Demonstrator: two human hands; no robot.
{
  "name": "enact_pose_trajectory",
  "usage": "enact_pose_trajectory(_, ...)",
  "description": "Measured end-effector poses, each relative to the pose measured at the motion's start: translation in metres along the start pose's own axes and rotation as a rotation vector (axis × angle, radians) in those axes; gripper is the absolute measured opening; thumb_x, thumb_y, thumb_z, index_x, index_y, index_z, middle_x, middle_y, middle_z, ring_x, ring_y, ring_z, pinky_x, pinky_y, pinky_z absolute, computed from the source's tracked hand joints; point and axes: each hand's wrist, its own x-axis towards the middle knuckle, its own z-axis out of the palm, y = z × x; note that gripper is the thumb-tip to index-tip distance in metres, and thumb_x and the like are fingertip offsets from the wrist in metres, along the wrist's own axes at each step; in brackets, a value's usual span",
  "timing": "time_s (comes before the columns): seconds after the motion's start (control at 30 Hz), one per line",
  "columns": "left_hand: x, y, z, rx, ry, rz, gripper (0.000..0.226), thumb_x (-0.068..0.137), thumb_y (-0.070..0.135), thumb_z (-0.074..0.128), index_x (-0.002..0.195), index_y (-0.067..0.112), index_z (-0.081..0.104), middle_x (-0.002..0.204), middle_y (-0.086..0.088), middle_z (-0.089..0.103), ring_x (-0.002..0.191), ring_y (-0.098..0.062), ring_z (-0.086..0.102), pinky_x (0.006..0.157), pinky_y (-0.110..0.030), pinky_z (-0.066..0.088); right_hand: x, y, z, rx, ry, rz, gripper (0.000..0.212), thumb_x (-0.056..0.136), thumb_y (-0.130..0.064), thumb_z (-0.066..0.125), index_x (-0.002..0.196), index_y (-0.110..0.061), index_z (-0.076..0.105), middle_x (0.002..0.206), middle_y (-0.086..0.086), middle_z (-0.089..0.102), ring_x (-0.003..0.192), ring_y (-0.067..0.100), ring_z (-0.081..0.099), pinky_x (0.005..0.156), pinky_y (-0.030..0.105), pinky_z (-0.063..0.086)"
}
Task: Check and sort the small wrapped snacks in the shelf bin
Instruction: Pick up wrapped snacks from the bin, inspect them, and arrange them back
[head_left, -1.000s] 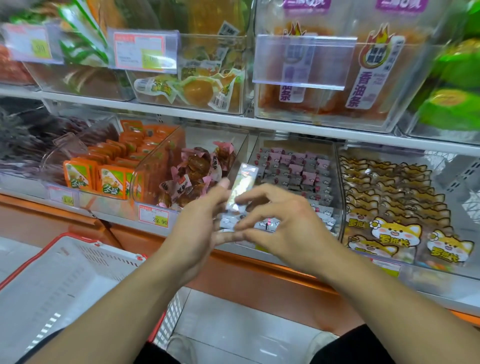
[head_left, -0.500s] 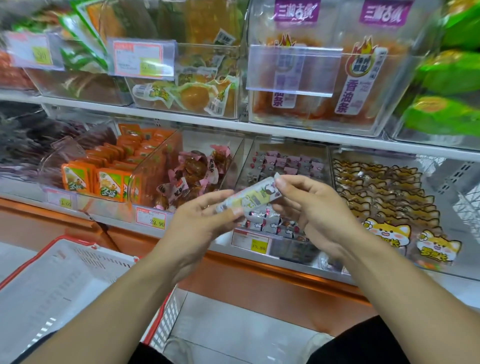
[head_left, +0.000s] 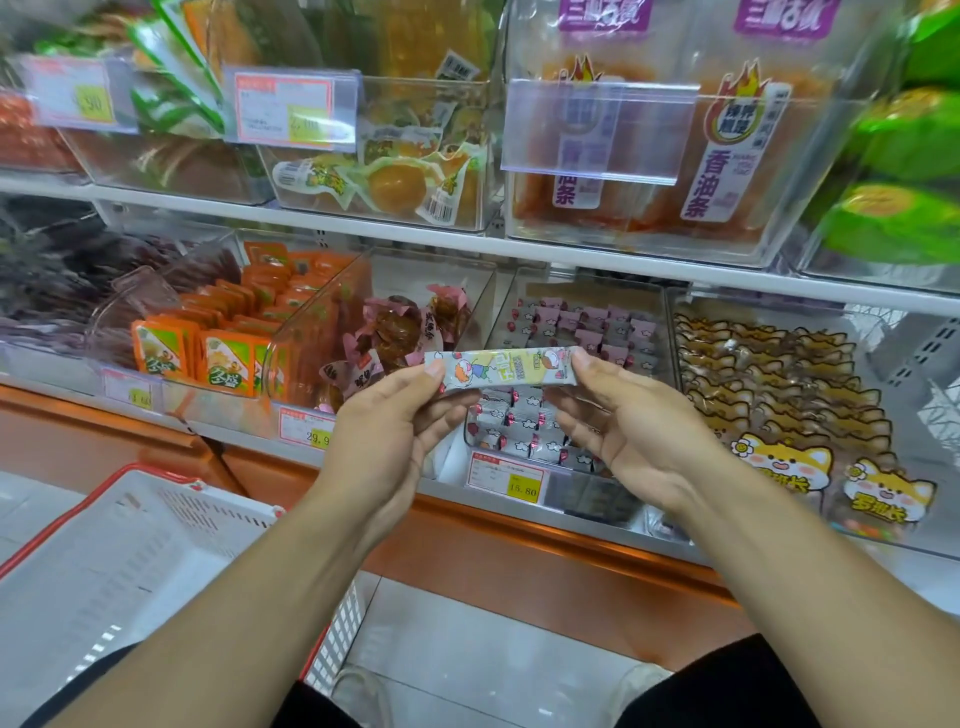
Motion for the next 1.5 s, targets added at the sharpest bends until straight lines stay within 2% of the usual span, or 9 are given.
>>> enact_pose_trajectory(0.13,0.002,0.002,-0.006,0.2,0.061,0.079,0.022,0.093,0.02,0.069,0.076,0.015,0.081,0.085,-0.01,0.077,0.069,-0.012,0.068,0.067,-0.022,0.056,0.002,0.0,-0.006,-0.176,0.009,-0.116,0.016,0.093,-0.018,0.069,0.108,-0.014,0.069,0.113,0.007,0.075,0.093,0.017,0.073,0.076,0.032,0.062)
enact_pose_trajectory(0.23,0.002,0.005,-0.013,0.454,0.036,0.196,0.019,0.091,0.024,0.073,0.077,0.012,0.078,0.078,-0.013,0.075,0.067,-0.017,0.065,0.071,-0.031,0.057,-0.001,-0.004,-0.007,-0.405,-0.068,-0.269,0.033,0.082,-0.041,0.074,0.112,-0.026,0.071,0.116,-0.005,0.074,0.104,0.008,0.07,0.092,0.035,0.057)
enact_pose_trajectory(0.3,-0.002,0.004,-0.013,0.568,-0.037,0.255,0.019,0.09,0.025,0.075,0.075,0.013,0.078,0.071,-0.01,0.073,0.064,-0.015,0.065,0.067,-0.026,0.056,-0.006,-0.002,-0.002,-0.581,-0.223,-0.264,0.047,0.072,-0.054,0.076,0.113,-0.033,0.069,0.112,-0.011,0.075,0.102,0.005,0.07,0.086,0.029,0.053)
enact_pose_trajectory(0.43,-0.007,0.0,-0.008,0.601,-0.123,0.279,0.021,0.09,0.031,0.075,0.078,0.014,0.078,0.071,-0.011,0.073,0.064,-0.013,0.065,0.064,-0.023,0.054,-0.007,0.01,0.005,-0.606,-0.386,-0.183,0.047,0.076,-0.035,0.082,0.119,-0.027,0.066,0.105,-0.001,0.078,0.098,0.015,0.074,0.075,0.021,0.056)
enact_pose_trajectory(0.7,-0.005,0.002,-0.009,0.524,-0.172,-0.16,0.046,0.084,0.06,0.067,0.096,0.016,0.076,0.095,-0.003,0.078,0.086,-0.023,0.076,0.065,-0.026,0.058,0.003,0.008,0.001,-0.16,-0.259,-0.115,0.023,0.094,-0.004,0.064,0.117,-0.005,0.066,0.11,0.016,0.075,0.102,0.028,0.073,0.075,0.023,0.06)
enact_pose_trajectory(0.87,-0.004,0.003,-0.008,0.218,-0.093,-0.218,0.013,0.093,0.02,0.069,0.094,0.008,0.075,0.101,-0.01,0.076,0.079,-0.018,0.074,0.068,-0.024,0.059,0.0,0.002,0.002,-0.202,-0.242,-0.225,0.034,0.078,0.007,0.074,0.109,-0.005,0.066,0.108,0.017,0.074,0.097,0.025,0.073,0.081,0.027,0.059)
enact_pose_trajectory(1.03,0.0,0.008,-0.011,0.086,-0.038,-0.172,0.026,0.079,0.011,0.075,0.104,0.005,0.071,0.108,-0.017,0.076,0.089,-0.02,0.076,0.07,-0.021,0.059,-0.002,-0.002,-0.002,-0.248,-0.274,-0.264,0.031,0.065,-0.007,0.081,0.094,-0.01,0.072,0.102,0.015,0.076,0.095,0.027,0.074,0.085,0.029,0.059)
enact_pose_trajectory(1.2,0.004,0.009,-0.013,-0.009,-0.028,-0.108,0.032,0.079,0.015,0.075,0.108,0.003,0.072,0.104,-0.014,0.077,0.097,-0.022,0.075,0.077,-0.025,0.06,-0.004,-0.006,-0.008,-0.616,-0.316,-0.453,0.011,0.068,-0.015,0.082,0.076,-0.023,0.081,0.094,-0.001,0.079,0.091,0.013,0.075,0.078,0.021,0.058)
enact_pose_trajectory(1.5,0.002,0.007,-0.01,-0.036,-0.178,0.047,0.032,0.076,0.006,0.074,0.106,0.003,0.065,0.108,-0.014,0.076,0.11,-0.029,0.072,0.08,-0.03,0.061,0.001,0.0,-0.015,-1.061,-0.306,-0.567,0.036,0.082,-0.002,0.079,0.063,-0.032,0.077,0.086,-0.016,0.074,0.085,0.004,0.07,0.074,0.017,0.055)
